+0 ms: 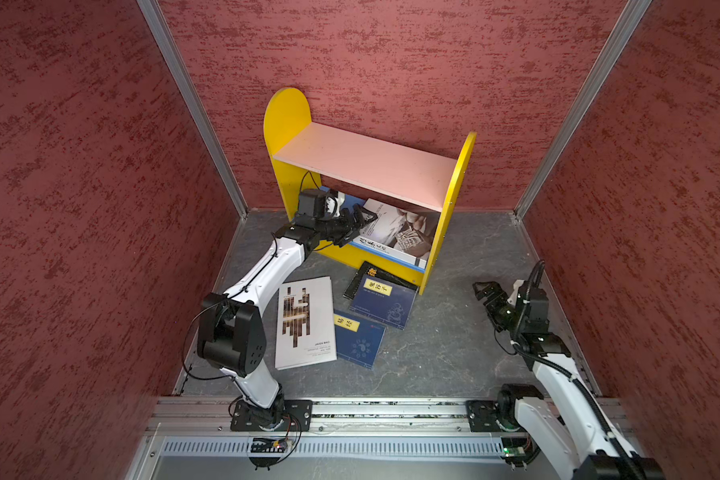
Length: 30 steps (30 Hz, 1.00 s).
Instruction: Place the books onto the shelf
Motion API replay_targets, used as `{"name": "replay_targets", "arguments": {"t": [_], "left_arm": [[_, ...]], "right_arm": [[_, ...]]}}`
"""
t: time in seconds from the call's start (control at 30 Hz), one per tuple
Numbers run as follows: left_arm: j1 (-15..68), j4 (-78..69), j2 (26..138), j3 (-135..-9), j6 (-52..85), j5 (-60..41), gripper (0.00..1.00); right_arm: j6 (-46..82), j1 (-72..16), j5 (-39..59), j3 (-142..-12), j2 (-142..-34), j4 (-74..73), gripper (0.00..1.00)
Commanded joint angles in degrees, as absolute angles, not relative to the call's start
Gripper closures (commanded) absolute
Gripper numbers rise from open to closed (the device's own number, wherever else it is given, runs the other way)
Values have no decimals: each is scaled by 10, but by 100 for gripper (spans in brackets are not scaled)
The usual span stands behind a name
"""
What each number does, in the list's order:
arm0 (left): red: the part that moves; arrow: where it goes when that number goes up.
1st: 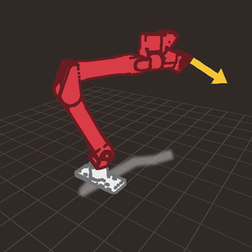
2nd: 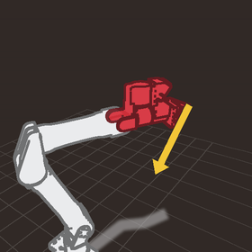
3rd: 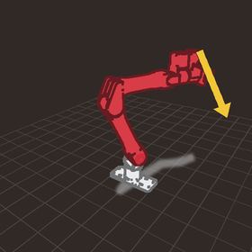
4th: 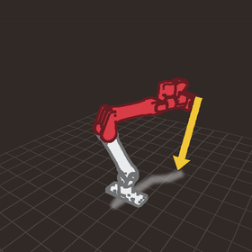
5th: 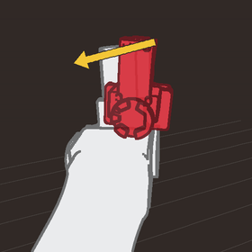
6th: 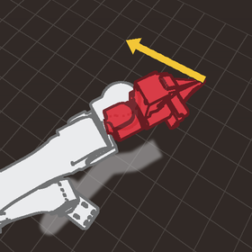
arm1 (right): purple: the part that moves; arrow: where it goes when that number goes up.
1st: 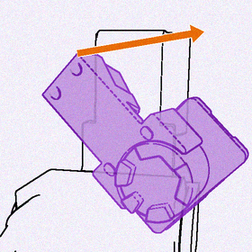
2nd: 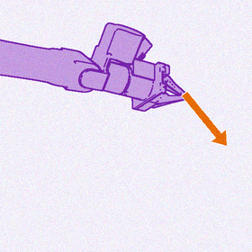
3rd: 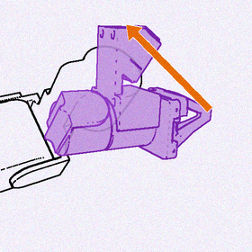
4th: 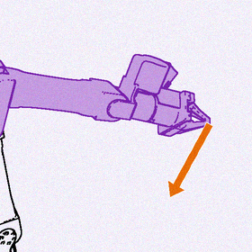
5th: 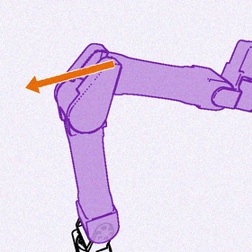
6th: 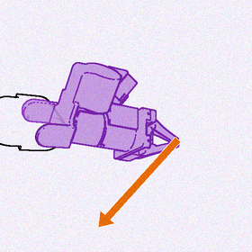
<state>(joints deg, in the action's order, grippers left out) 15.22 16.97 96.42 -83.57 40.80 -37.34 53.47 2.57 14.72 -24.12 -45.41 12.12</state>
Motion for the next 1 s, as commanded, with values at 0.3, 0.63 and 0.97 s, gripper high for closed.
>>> {"name": "replay_targets", "arguments": {"t": [0.3, 0.63, 0.97], "left_arm": [[81, 114, 1085, -928, 330, -415, 1], [101, 129, 1173, -1010, 319, -437, 1], [127, 184, 1219, -1071, 274, -465, 0]], "right_arm": [[571, 25, 93, -244, -408, 131, 1], [594, 24, 65, -242, -371, 158, 1], [600, 25, 52, -243, -375, 161, 1]]}}
